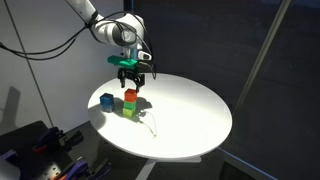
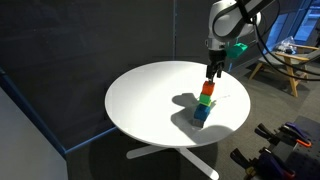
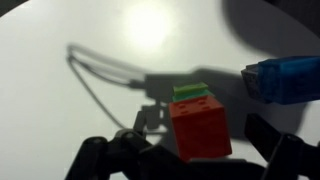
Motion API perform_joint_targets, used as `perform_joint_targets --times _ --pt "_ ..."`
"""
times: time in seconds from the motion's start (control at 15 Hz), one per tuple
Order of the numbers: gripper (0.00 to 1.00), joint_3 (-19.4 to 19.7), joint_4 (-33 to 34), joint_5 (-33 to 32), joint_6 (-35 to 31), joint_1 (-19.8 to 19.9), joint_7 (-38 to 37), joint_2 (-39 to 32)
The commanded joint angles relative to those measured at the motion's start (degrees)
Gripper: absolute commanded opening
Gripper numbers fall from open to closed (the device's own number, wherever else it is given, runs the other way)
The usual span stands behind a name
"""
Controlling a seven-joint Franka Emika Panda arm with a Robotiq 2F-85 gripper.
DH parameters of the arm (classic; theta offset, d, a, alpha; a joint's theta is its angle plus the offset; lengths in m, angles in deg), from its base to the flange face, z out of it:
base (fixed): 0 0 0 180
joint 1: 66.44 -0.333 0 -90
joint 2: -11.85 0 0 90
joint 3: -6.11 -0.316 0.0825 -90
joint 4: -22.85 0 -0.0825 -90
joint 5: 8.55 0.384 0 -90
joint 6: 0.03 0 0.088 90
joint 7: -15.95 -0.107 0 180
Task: Put the orange cube on the green cube
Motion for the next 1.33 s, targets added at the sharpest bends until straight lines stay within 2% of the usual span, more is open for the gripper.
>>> perform_joint_targets --times 0.0,0.67,1.27 --pt "1.0 0.59 -4.0 1.16 1.31 0.17 -2.8 5.65" --pt "1.0 1.11 -14.25 1.47 1.12 -0.14 -3.01 18.55" --pt "1.0 1.42 -18.7 1.28 4.24 -0.32 -2.52 28.41"
